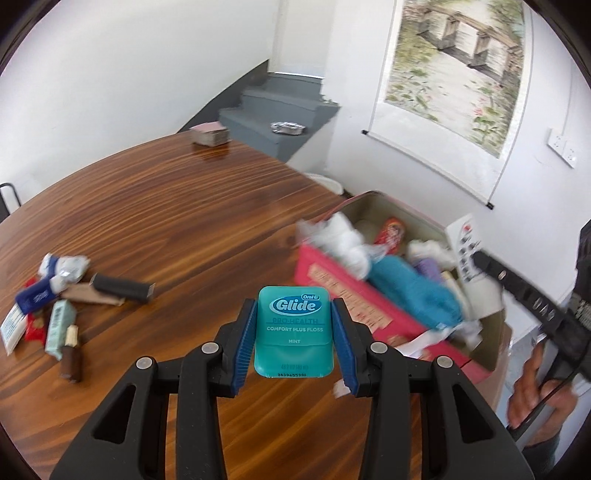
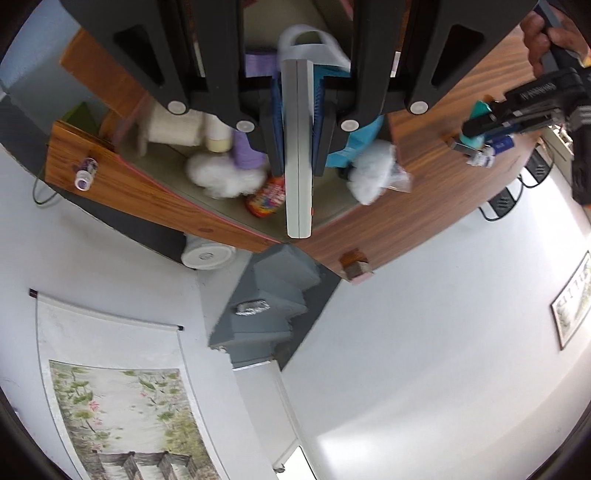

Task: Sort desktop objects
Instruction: 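Carry the floss box with the left gripper while the right carries the remote to the tin, then open both grippers to drop the floss box and white remote into the pink tin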

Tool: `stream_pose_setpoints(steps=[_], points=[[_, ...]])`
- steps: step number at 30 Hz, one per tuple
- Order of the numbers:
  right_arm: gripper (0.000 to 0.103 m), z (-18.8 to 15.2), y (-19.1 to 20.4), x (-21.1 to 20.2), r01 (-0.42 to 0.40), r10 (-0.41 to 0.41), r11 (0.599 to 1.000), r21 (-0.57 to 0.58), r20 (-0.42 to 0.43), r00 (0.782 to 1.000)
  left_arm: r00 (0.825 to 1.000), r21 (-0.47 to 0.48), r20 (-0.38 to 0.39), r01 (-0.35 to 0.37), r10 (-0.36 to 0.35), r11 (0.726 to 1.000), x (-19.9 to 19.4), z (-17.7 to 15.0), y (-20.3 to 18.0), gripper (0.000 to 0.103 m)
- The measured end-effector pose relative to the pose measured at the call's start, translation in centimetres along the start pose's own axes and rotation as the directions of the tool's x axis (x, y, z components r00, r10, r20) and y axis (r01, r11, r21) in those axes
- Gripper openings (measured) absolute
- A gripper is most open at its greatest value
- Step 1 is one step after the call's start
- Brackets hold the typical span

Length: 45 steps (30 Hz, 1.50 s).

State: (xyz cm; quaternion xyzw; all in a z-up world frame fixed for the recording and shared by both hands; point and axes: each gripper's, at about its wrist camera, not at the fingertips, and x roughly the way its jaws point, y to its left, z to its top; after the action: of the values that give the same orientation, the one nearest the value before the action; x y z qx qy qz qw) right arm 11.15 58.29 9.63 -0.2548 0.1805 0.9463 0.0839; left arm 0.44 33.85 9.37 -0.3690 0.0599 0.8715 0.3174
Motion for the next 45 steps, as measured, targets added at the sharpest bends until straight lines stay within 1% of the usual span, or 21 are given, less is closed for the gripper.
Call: stream_pose_setpoints(steps=[3,9,18,20,22,23,24,26,33,37,42,45], points=[[0.016,-0.1,-0.9,0.1,0.011,-0.011,1.000,0.007,-0.021,1.000,1.000,0.013,0.007,0.027,-0.027,1.000,0.7,1.1,-1.5,0.043],[0.016,-0.3,-1.7,0.0,0.016,-0.016,1.000,0.000,-0.024,1.000,0.998,0.045,0.010,0.059,-0.059,0.997,2.9,3.0,-4.0,0.043],[0.016,-0.4,-1.7,0.6,0.007,-0.007,1.000,-0.003,-0.028,1.000,0.996,0.038,-0.001,0.087,-0.087,0.995,6.6,4.9,-5.8,0.043],[0.016,-0.4,-1.7,0.8,0.009,-0.009,1.000,-0.004,-0.030,0.999,0.995,0.039,-0.017,0.095,-0.094,0.995,7.1,4.9,-6.0,0.044],[0.016,-0.4,-1.7,0.8,0.012,-0.012,1.000,0.000,-0.038,0.999,0.994,0.039,-0.034,0.107,-0.106,0.993,7.4,4.8,-6.1,0.049],[0.016,-0.4,-1.8,0.9,0.009,-0.009,1.000,0.007,-0.043,0.999,0.993,0.039,-0.035,0.111,-0.109,0.993,7.4,4.8,-6.0,0.055],[0.016,-0.4,-2.0,1.0,0.004,-0.003,1.000,0.019,-0.046,0.999,0.994,0.039,-0.030,0.110,-0.109,0.993,7.3,4.7,-6.0,0.058],[0.016,-0.4,-2.2,1.0,0.000,0.001,0.999,0.035,-0.047,0.999,0.994,0.042,-0.020,0.105,-0.104,0.994,7.1,4.7,-5.8,0.058],[0.017,-0.4,-1.6,1.0,-0.004,0.005,0.999,0.036,-0.033,0.999,0.998,0.016,0.012,0.066,-0.066,0.998,5.3,4.4,-3.5,0.058],[0.017,-0.1,-0.4,0.3,0.004,-0.004,1.000,0.014,0.004,1.000,1.000,-0.009,0.016,0.025,-0.025,1.000,4.4,3.8,-1.7,0.058],[0.017,0.0,1.6,0.2,-0.033,0.033,0.999,-0.008,0.009,0.999,0.999,-0.064,0.014,-0.036,0.037,0.997,3.3,2.4,2.0,0.058],[0.017,-0.2,3.1,0.6,-0.058,0.058,0.998,-0.030,0.001,0.998,0.997,-0.113,0.007,-0.074,0.075,0.991,2.6,1.6,4.7,0.058]])
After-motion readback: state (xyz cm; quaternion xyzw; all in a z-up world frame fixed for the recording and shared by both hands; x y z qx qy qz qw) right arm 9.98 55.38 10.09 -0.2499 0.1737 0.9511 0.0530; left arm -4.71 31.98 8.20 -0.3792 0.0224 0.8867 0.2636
